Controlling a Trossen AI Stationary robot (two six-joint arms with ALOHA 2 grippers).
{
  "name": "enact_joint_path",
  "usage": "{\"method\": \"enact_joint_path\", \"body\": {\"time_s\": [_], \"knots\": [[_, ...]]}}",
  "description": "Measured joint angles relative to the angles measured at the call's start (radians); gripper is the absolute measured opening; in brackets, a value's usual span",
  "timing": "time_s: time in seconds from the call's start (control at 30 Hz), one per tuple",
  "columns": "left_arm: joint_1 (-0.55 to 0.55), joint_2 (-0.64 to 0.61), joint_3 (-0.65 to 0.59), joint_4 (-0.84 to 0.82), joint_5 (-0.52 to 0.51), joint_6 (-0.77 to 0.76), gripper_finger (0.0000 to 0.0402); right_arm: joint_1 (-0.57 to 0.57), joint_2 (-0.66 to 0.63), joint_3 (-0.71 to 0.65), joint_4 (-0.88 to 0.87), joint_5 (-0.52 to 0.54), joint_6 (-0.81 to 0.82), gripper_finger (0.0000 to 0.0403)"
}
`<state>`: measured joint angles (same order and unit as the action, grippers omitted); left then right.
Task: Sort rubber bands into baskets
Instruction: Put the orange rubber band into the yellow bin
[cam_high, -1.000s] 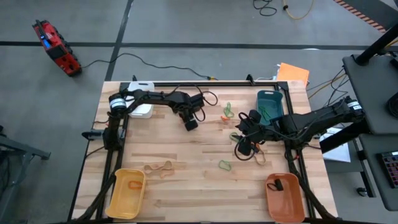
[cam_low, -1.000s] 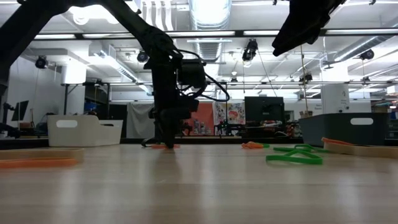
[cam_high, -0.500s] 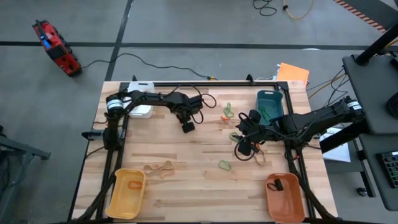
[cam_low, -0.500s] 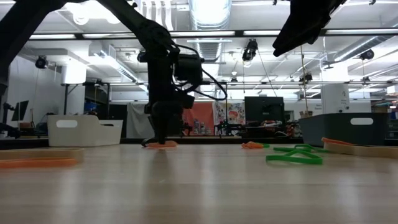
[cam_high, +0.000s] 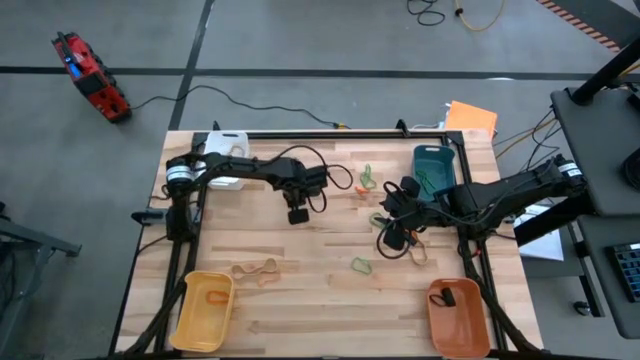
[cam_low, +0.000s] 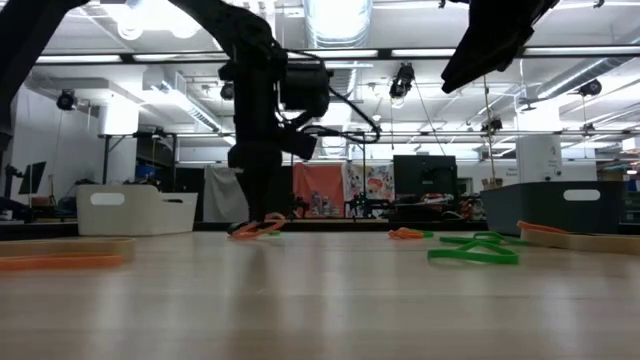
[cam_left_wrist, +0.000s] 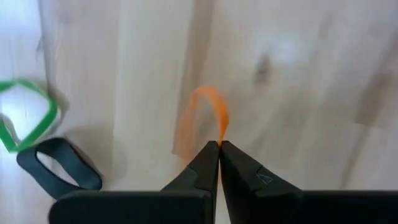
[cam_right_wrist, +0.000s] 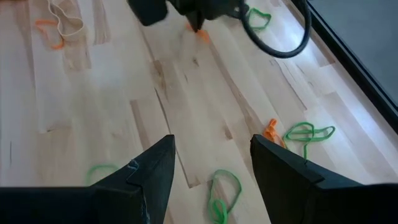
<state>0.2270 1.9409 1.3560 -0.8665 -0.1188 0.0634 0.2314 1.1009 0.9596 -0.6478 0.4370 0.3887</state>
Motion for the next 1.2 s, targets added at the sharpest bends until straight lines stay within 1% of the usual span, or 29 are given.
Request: {"method": "enact_joint_path", "body": {"time_s": [0.13,0.4,0.6,0.67,0.83,0.97,1.2], "knots": [[-0.026,-0.041,0.000,-0.009,0.005,0.030,0.0000,0.000,0.000,-0.009,-0.001,0.000,0.000,0.0199],[-0.051,-0.127,0.002,-0.026,0.006,0.033,0.0000,0.000,0.000,-0.034,-0.003,0.000,0.003,0.0199],[-0.114,-0.207,0.002,-0.116,0.009,0.018,0.0000,0.000,0.000,-0.034,-0.001,0.000,-0.001,0.0199],[-0.144,-0.236,0.003,-0.164,0.026,-0.004,0.0000,0.000,0.000,-0.034,-0.001,0.000,-0.008,0.0199],[-0.251,-0.314,-0.009,-0.259,0.087,-0.113,0.0000,0.000,0.000,-0.034,-0.001,0.000,-0.011,0.0199],[-0.372,-0.386,-0.028,-0.330,0.129,-0.229,0.0000,0.000,0.000,-0.034,0.000,0.000,-0.020,0.0199],[-0.586,-0.499,-0.031,-0.358,0.165,-0.522,0.0000,0.000,0.000,-0.034,0.008,0.000,-0.026,0.0199]]}}
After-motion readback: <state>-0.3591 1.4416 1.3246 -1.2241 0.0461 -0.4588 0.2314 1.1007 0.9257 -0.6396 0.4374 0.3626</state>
